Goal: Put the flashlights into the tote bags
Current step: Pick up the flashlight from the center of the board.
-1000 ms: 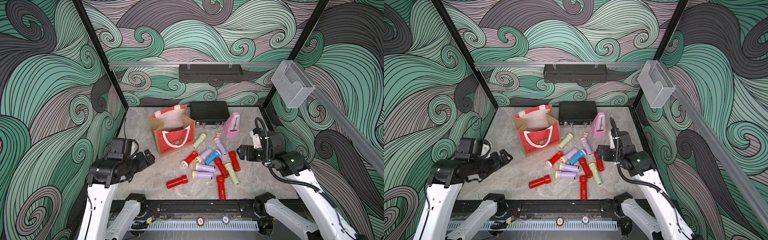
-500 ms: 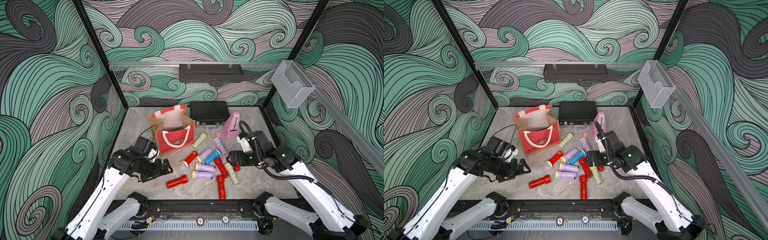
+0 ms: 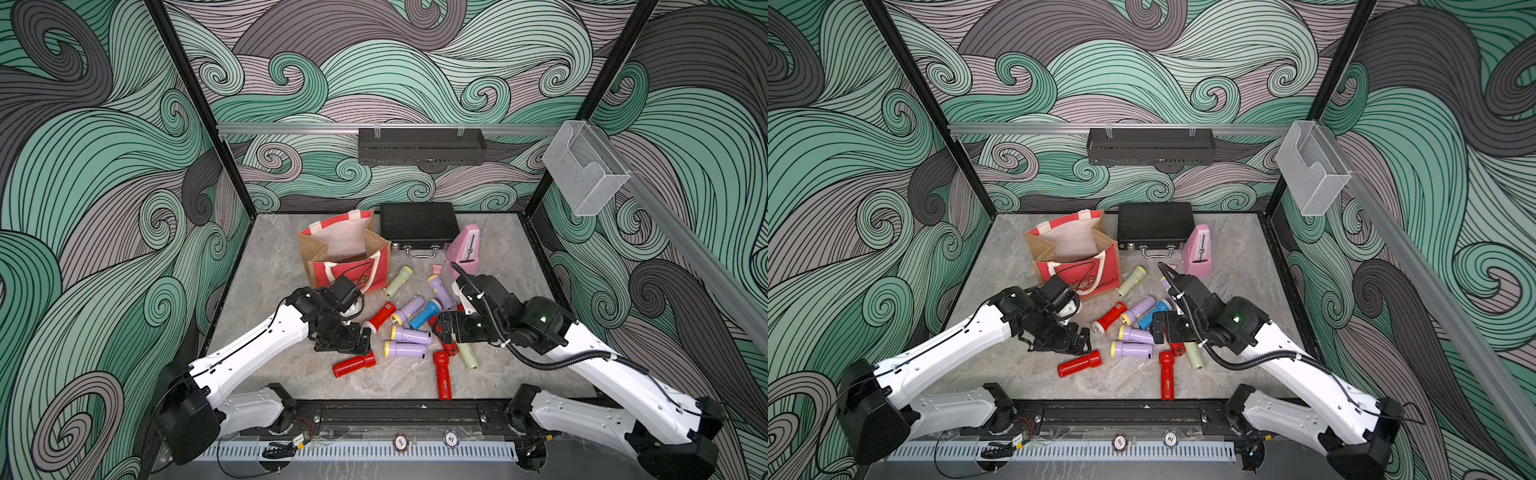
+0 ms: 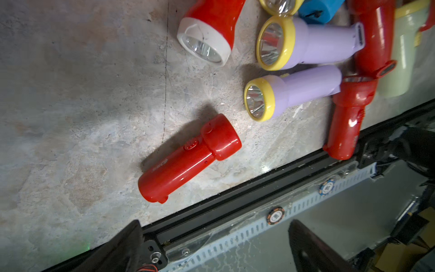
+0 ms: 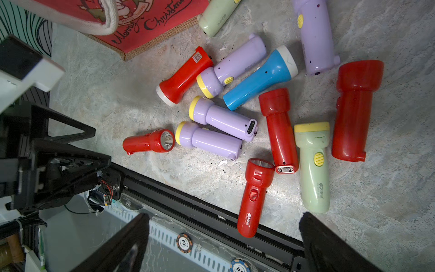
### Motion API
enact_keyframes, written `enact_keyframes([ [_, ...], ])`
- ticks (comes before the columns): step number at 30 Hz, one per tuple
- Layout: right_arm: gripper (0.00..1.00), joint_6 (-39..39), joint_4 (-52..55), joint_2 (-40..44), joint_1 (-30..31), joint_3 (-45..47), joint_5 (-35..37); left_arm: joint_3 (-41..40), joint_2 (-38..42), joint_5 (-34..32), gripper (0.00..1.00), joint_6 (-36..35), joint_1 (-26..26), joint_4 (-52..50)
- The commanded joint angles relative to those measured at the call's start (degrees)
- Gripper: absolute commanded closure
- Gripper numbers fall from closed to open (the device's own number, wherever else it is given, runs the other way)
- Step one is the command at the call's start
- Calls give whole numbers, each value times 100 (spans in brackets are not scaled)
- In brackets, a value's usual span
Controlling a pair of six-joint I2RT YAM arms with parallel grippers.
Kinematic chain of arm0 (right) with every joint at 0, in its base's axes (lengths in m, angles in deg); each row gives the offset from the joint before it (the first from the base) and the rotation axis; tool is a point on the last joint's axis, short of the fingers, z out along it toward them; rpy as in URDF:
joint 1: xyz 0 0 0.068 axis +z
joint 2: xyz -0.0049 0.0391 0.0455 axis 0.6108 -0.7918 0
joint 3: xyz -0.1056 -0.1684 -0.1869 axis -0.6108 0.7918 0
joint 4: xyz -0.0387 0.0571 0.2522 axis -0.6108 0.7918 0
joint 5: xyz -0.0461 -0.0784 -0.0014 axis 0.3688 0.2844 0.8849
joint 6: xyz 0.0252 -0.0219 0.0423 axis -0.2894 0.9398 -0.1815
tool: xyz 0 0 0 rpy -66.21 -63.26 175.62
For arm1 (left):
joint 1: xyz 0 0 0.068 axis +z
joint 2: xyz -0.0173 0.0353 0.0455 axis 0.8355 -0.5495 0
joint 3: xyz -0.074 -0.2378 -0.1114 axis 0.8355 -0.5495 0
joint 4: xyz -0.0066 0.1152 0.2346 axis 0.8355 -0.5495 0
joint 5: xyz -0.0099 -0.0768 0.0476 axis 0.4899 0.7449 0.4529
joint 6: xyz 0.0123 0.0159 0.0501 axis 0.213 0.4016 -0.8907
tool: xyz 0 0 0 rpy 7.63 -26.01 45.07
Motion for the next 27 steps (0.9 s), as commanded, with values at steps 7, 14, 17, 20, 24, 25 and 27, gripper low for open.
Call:
enact_keyframes([
  [7,1,-183,-84,107,43,216,112,-267,-609,-790,2,-348,-502,631],
  [14,1,-341,-84,388,44,340,251,-365,-968,-893,4,-312,-711,895],
  [17,1,-441,-44,522,44,409,302,-429,-1124,-980,6,-210,-793,995],
  [20,1,-498,16,628,44,433,375,-491,-1337,-1031,8,-105,-888,1171],
  [24,1,-553,65,737,43,493,454,-552,-1631,-1050,10,-30,-1020,1453],
  [25,1,-566,69,757,42,502,467,-548,-1703,-1097,11,-22,-1048,1474],
  [27,1,-588,82,777,39,508,471,-512,-1842,-1237,14,30,-1116,1475],
])
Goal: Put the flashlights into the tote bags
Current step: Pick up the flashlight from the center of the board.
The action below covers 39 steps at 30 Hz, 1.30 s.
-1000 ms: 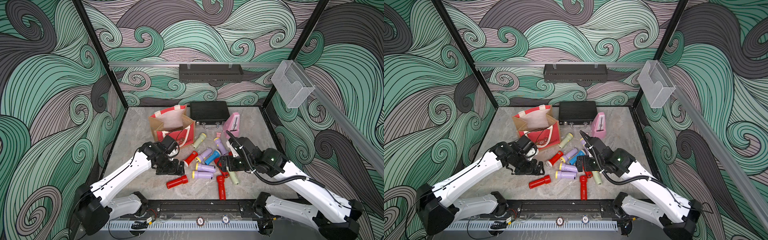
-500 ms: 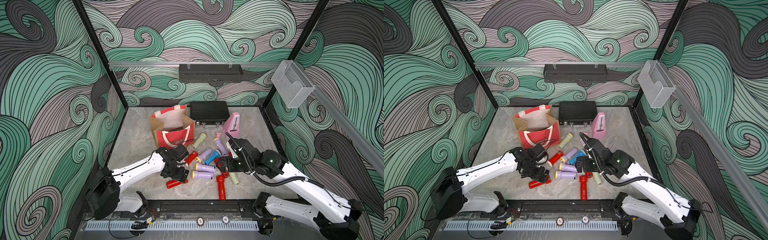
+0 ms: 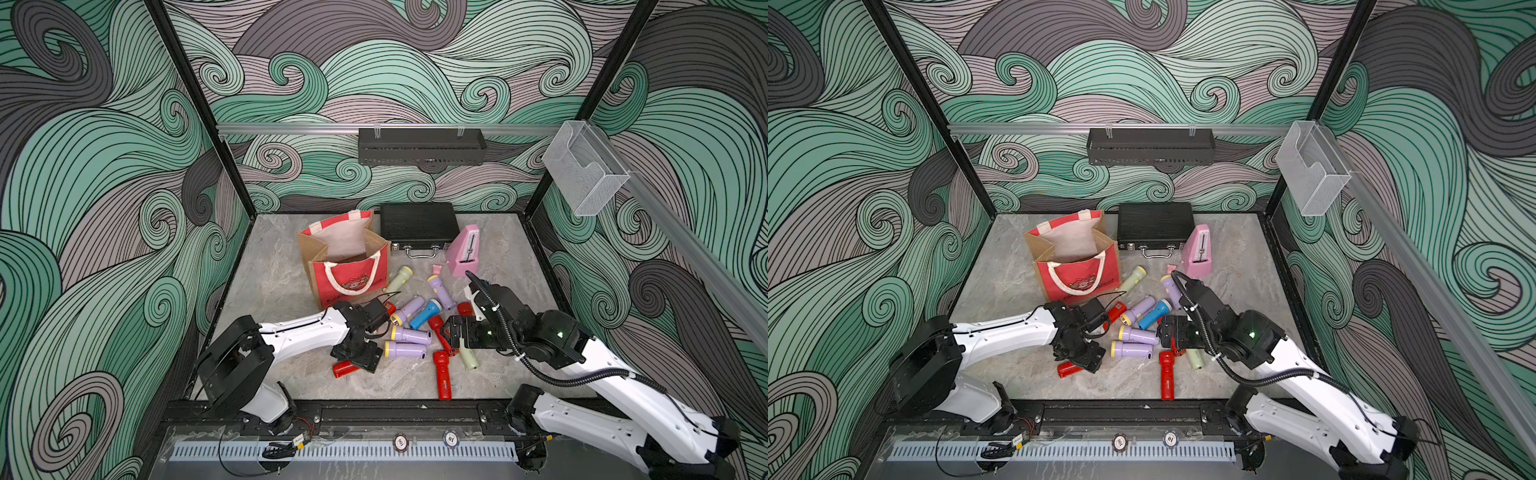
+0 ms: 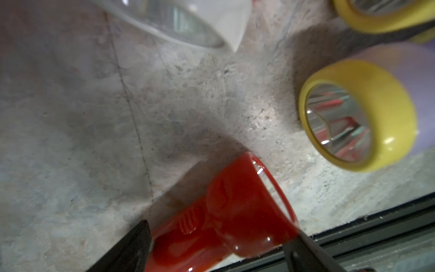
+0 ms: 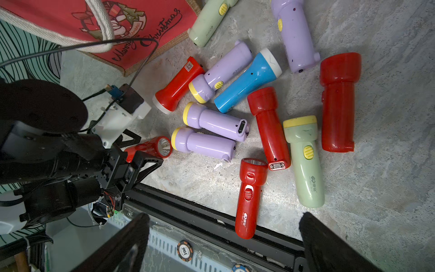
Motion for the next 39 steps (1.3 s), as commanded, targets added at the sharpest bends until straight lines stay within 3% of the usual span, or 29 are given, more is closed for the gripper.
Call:
enact_keyframes([
  [1,1,-195,149,76,34,60,201,27,-176,-310,15,149,-124,160],
  [15,1,-135,160,16,33,-96,261,-34,-304,-768,40,405,-192,232],
  [31,1,22,166,5,35,-262,393,-246,-137,-856,56,623,-278,251],
  [36,1,107,106,-18,28,-309,392,-278,15,-871,69,708,-296,242],
  [39,1,121,102,-14,35,-331,411,-223,205,-830,85,748,-297,155],
])
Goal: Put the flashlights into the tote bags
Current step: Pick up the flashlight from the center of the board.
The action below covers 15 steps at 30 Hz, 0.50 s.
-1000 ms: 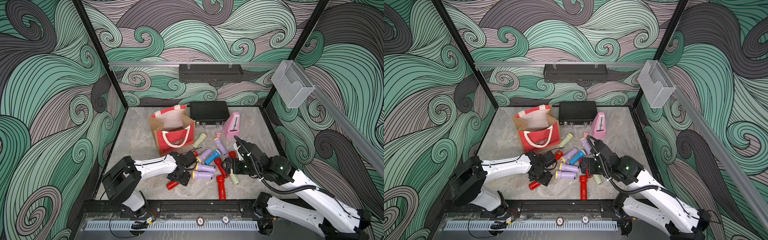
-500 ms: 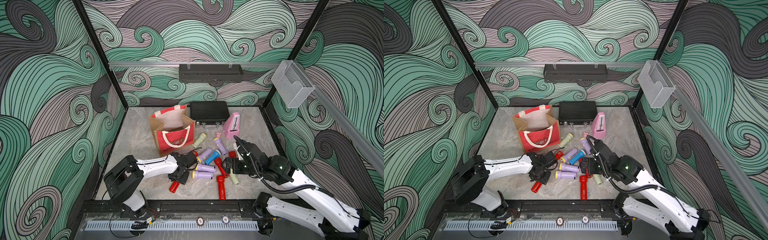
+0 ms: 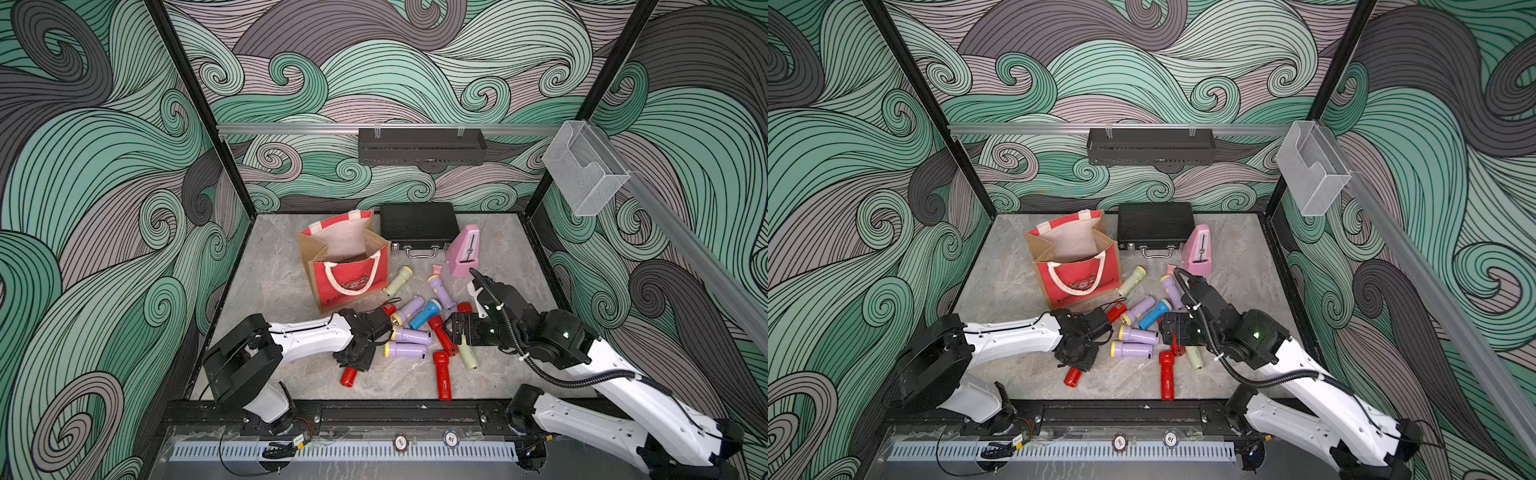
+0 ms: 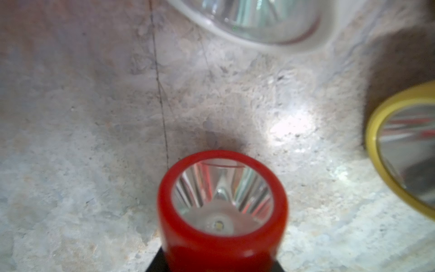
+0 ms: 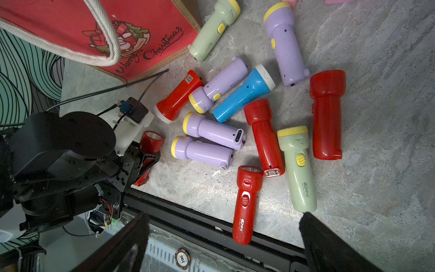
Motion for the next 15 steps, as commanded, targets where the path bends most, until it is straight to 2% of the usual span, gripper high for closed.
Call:
enact_keyframes([
  [1,1,49,39,-12,34,-151,157,96,326,-33,87,149,-44,-168],
  [5,1,82,45,32,31,-154,173,339,866,-34,100,325,-85,-615],
  [11,1,324,43,108,31,-302,239,1256,1936,-68,100,668,-150,-1674],
  [15,0,573,45,19,25,-476,198,2133,2254,-527,100,633,-151,-2156],
])
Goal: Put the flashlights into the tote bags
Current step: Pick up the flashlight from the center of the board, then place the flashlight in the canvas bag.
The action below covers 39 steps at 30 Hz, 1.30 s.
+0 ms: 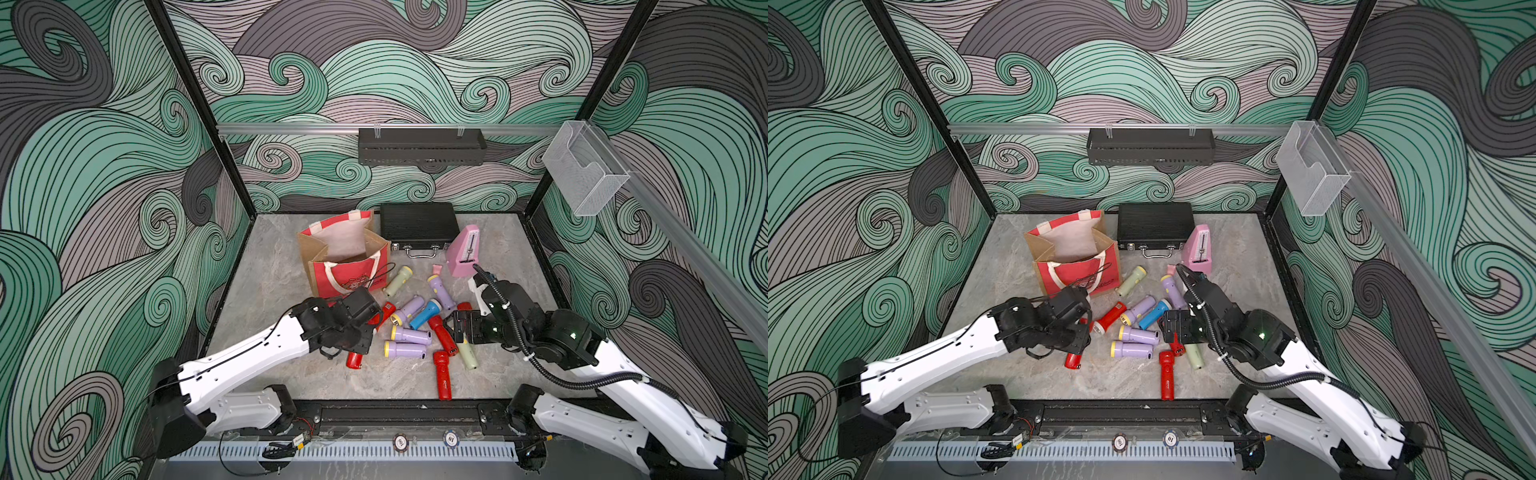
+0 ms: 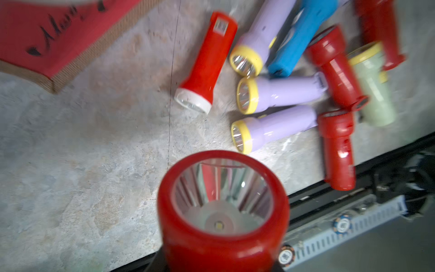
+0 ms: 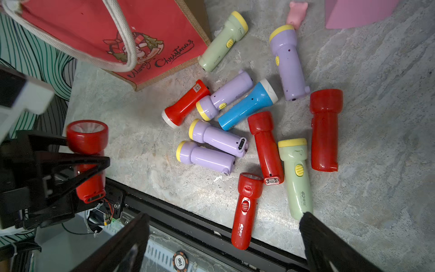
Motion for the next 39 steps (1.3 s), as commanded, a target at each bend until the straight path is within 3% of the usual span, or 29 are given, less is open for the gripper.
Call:
enact_keyframes([
  [1,0,286,49,-56,26,-267,86,829,158,-516,100,104,10,-769],
  [4,0,484,129,-150,26,-468,52,1937,-254,-584,100,-27,333,-1120],
  [10,1,948,371,-235,9,-769,-61,4459,-1922,-633,100,26,1111,-1929],
  [17,0,1329,517,-117,-40,-696,-220,6163,-3332,-776,100,100,1934,-1947],
  [28,0,976,552,-1019,-141,-1220,-176,6549,-4064,-526,100,-117,2951,-1145],
  [39,0,948,517,-1818,-752,-1492,-504,6265,-4495,-582,100,-503,3154,-698],
])
